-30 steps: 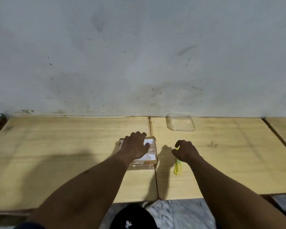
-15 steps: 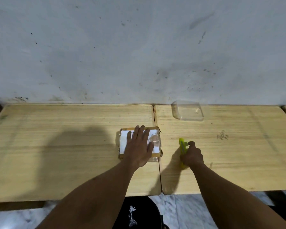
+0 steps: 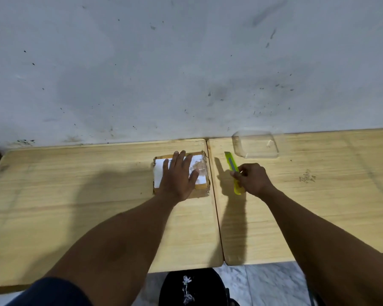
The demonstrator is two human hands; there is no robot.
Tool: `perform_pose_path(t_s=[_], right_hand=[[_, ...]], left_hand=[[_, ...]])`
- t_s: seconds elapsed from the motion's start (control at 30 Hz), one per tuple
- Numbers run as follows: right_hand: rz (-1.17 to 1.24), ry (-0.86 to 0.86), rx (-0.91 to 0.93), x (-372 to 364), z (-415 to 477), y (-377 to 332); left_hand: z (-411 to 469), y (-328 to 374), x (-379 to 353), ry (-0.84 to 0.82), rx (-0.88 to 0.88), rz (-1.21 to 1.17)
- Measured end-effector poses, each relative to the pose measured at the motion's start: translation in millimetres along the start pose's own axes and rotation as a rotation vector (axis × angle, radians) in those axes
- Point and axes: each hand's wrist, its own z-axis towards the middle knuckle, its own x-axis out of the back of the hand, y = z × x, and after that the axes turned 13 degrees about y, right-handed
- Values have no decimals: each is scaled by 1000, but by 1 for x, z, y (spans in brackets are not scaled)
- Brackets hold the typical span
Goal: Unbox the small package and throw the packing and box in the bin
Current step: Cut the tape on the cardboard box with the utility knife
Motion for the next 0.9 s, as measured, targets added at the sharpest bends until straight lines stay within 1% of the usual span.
perform_pose_path(t_s=[0.2, 0.33, 0.5, 0.7, 0.8, 0.9], right_hand=[[224, -137, -23, 5, -1, -31], [249, -138, -21, 7, -1, -43], [257, -150, -38, 3, -3, -45], [182, -146, -9, -1, -5, -48], [61, -126, 74, -2, -1, -52], [-127, -75, 186, -2, 6, -61]], left_hand=[[11, 1, -3, -31, 2, 46], [10, 2, -4, -15, -1, 56], [10, 1, -6, -34, 4, 59], [10, 0, -8, -21, 10, 66], [10, 0, -9, -22, 3, 79], [9, 0, -9, -2, -6, 78]])
